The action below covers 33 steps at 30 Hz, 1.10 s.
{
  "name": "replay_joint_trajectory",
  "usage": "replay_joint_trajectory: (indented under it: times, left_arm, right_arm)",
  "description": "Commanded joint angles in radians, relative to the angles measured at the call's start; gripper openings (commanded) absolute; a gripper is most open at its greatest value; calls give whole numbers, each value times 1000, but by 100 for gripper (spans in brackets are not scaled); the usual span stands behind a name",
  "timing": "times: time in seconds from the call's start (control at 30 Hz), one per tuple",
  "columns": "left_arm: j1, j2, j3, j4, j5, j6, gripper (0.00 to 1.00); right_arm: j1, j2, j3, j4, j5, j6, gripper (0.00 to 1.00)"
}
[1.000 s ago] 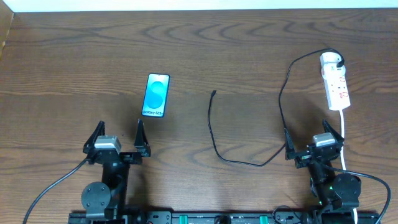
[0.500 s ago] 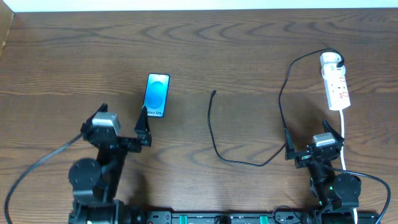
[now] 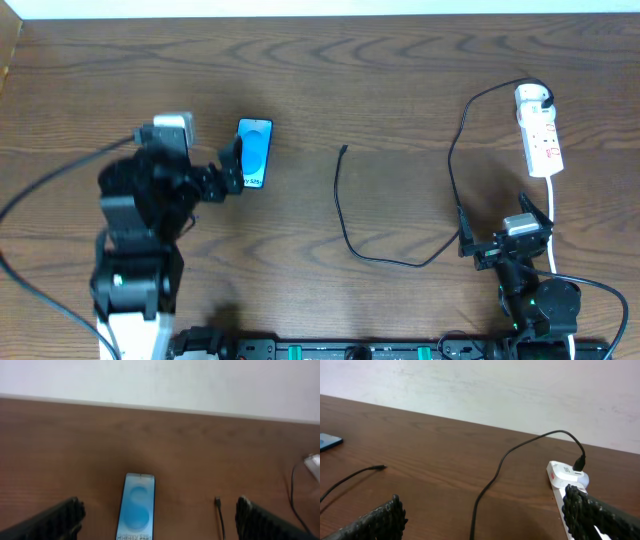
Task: Plug charger to phone and switch on socket
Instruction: 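Raise the left arm and move its gripper over the blue phone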
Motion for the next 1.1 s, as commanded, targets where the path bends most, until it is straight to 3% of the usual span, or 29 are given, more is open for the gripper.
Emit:
replay_joint_trajectory:
  times: [0.0, 0.37, 0.53, 0.63, 1.07]
  left_arm:
    - [-4, 127, 165, -98, 16, 5, 98]
    - [-4, 515, 636, -462, 12, 34, 98]
    - [-4, 682, 817, -613, 12, 109, 98]
    - [-4, 766, 851, -655, -29, 153, 98]
    - [-3, 900, 848, -660, -45, 126, 98]
  right_arm:
    - [15, -6, -5, 0, 4, -11, 99]
    - [15, -6, -5, 0, 4, -11, 99]
    - [15, -6, -5, 0, 4, -11, 99]
    - [15, -6, -5, 0, 4, -11, 99]
    - [15, -6, -5, 0, 4, -11, 99]
